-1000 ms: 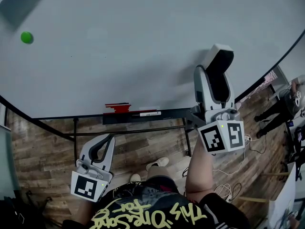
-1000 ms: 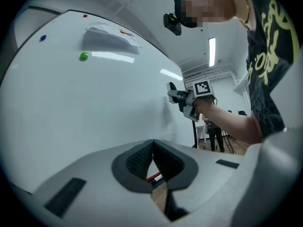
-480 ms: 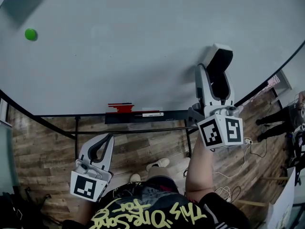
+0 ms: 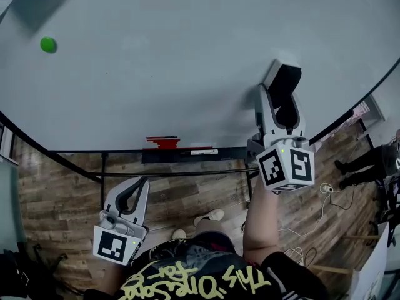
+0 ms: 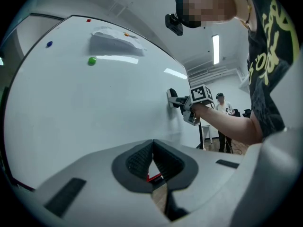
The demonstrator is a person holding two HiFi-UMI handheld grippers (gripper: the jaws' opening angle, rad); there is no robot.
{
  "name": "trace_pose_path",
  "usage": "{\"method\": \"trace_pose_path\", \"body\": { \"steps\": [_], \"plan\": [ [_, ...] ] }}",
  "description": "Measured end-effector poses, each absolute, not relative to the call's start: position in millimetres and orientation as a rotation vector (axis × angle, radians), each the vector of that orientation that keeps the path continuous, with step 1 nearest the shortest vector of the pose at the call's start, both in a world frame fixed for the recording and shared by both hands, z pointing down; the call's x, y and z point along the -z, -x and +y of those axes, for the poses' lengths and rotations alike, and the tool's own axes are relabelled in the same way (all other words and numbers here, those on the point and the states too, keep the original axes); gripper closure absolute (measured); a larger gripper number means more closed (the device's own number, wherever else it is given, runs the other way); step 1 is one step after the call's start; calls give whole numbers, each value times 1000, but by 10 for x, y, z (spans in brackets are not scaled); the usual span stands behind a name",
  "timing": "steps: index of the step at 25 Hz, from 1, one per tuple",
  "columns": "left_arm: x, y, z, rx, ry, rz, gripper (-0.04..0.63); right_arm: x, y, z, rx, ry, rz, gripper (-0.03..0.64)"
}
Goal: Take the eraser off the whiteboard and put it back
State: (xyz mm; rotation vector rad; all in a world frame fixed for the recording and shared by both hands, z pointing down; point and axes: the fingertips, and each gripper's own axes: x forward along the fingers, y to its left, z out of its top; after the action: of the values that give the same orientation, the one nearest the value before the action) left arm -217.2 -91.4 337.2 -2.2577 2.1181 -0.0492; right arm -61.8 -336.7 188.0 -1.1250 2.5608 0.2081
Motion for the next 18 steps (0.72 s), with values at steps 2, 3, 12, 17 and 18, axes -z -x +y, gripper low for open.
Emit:
{"method": "trace_pose_path", "body": {
  "steps": [2,3,12,17,18],
  "plan": [
    [-3376,2183,-914,49,2257,2118,588,-1886,629,-3382,-215,1136,2561,357],
    [-3382,2186,-915,49,2257,2118,588,-1893,632,-3389,-217,1139,2562,357],
    [-3379,2201,-914,42,2263,2116,588,-1917,680,-3425,-243,1180,2548,357],
    [-3377,2181,-904,47,2264,2111,588,-1933,701,-3417,-272,1166,2568,357],
    [-3375,2179,-905,47,2264,2109,588,-1939,705,-3416,-282,1168,2573,357]
  ]
}}
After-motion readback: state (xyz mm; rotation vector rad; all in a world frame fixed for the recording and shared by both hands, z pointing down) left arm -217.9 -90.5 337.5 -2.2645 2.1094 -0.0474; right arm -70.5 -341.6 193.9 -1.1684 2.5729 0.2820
